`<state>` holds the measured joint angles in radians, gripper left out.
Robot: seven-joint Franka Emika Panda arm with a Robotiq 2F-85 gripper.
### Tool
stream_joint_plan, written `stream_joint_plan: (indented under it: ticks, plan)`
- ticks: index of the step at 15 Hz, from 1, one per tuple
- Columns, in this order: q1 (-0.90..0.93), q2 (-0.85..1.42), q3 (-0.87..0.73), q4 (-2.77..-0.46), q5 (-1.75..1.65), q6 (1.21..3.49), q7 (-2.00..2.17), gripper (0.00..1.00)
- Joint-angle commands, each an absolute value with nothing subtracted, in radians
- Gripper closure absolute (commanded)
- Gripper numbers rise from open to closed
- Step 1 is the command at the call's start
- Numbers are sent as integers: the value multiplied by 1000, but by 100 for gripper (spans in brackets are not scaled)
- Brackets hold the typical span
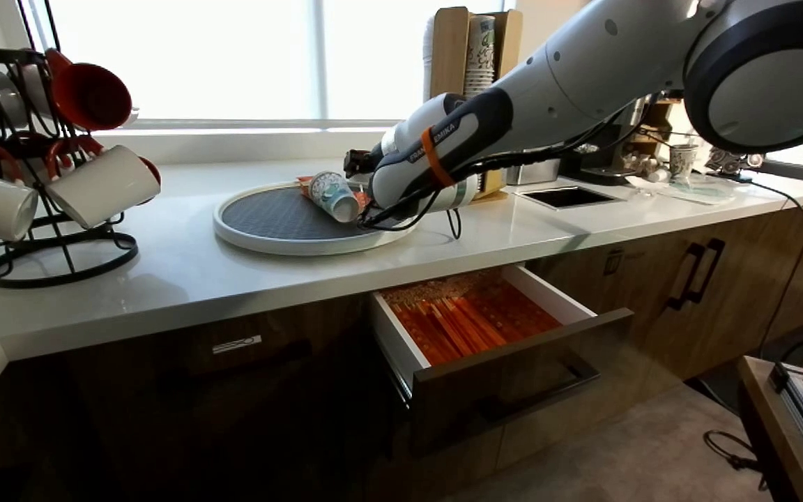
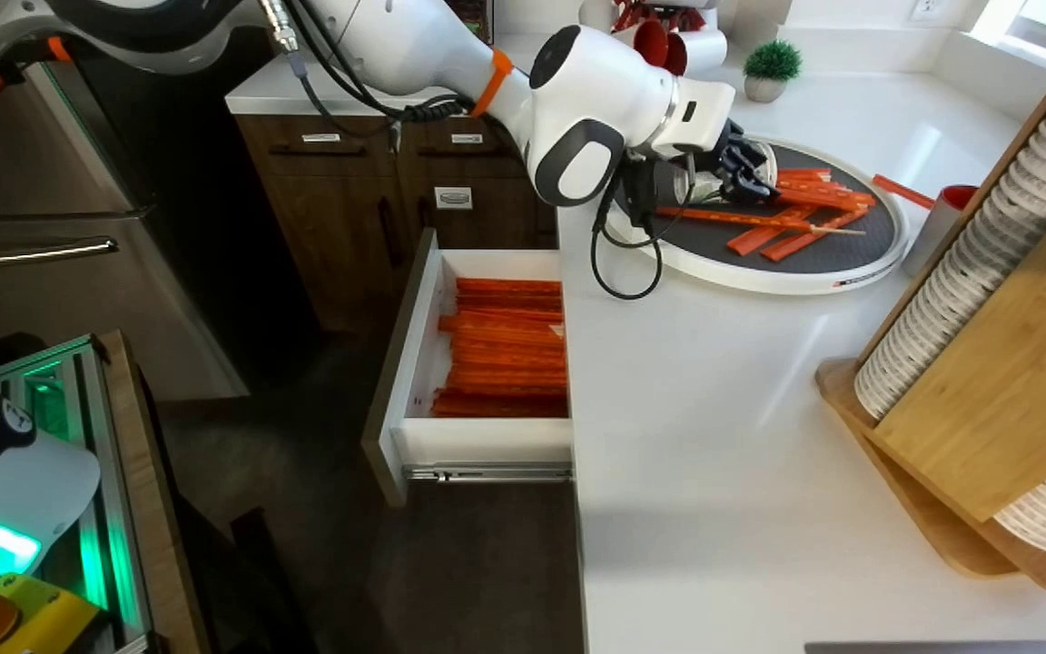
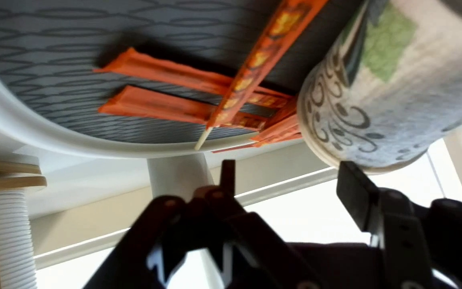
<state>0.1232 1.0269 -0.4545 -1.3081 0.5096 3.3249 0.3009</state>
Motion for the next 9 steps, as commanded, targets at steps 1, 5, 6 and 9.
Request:
stream_joint_plan:
  ticks: [1,5,6,9]
  plan:
    - [127,881,-374,-1407,444,3256,224,2]
    - [196,704,-433,-1557,426,3168,168,0]
    - [219,658,-461,-1593,418,3141,151,0]
    - [285,493,-532,-1707,365,2983,66,0]
